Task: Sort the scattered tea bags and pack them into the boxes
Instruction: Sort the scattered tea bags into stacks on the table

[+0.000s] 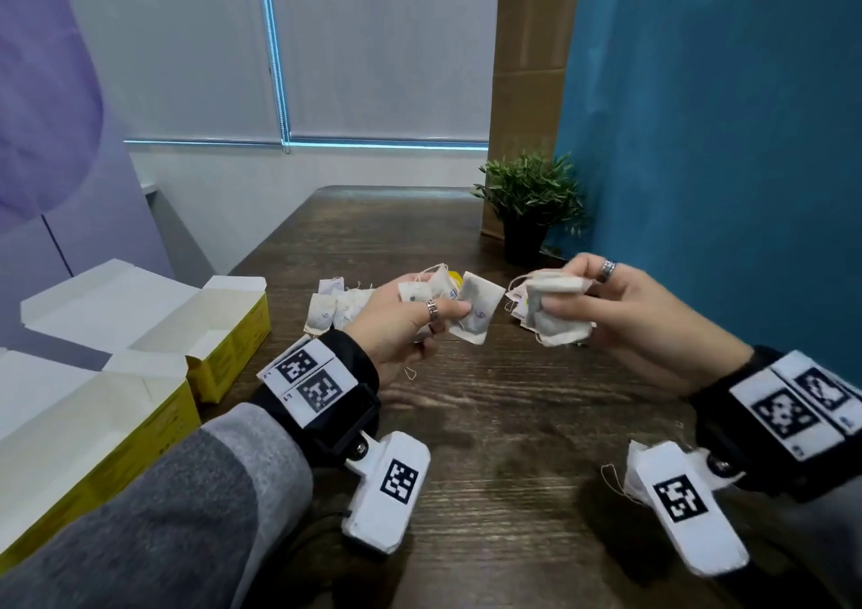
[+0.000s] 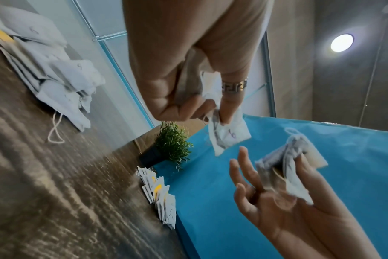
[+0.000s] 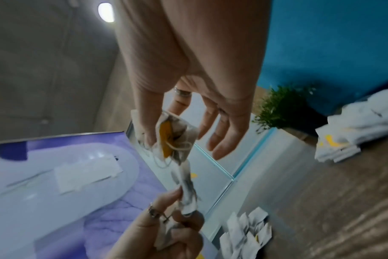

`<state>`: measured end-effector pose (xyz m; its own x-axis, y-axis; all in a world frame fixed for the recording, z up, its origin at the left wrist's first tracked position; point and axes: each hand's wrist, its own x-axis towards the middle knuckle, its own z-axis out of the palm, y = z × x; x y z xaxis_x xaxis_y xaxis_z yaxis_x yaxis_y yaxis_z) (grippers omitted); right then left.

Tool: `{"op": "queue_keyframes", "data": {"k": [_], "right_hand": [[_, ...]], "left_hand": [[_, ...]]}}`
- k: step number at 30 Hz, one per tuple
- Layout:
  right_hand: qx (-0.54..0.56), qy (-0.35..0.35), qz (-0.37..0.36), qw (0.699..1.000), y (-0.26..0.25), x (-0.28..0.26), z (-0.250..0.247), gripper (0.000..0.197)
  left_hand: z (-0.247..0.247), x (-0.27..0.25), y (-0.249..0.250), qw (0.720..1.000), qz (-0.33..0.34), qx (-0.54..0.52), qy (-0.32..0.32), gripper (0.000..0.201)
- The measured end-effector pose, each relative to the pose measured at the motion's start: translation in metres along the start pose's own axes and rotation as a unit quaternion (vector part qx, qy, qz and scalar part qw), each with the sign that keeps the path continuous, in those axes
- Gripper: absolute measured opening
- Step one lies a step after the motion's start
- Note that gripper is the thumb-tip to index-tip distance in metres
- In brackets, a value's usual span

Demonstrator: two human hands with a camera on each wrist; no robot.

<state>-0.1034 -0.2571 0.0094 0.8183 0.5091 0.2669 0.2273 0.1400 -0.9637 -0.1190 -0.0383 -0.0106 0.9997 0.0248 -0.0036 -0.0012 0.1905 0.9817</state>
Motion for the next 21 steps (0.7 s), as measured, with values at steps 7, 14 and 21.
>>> {"op": "queue_keyframes", "data": {"k": [7,14,21], "right_hand": [[0.01,-0.041,0.113,0.993,0.01,0.022,0.02,0.032],[0.017,0.029,0.126,0.991,0.016,0.028,0.027,0.026],[-0.025,0.084,0.088,0.992,0.018,0.029,0.028,0.017]], "left_hand": [[0.017,0.003,-0.007,1.0,-0.001,0.012,0.001,0.026],[0.012,0.005,-0.007,0.999,-0.027,-0.038,-0.003,0.011],[0.002,0.002,-0.008,0.995,-0.051,-0.072,0.046,0.008]]}}
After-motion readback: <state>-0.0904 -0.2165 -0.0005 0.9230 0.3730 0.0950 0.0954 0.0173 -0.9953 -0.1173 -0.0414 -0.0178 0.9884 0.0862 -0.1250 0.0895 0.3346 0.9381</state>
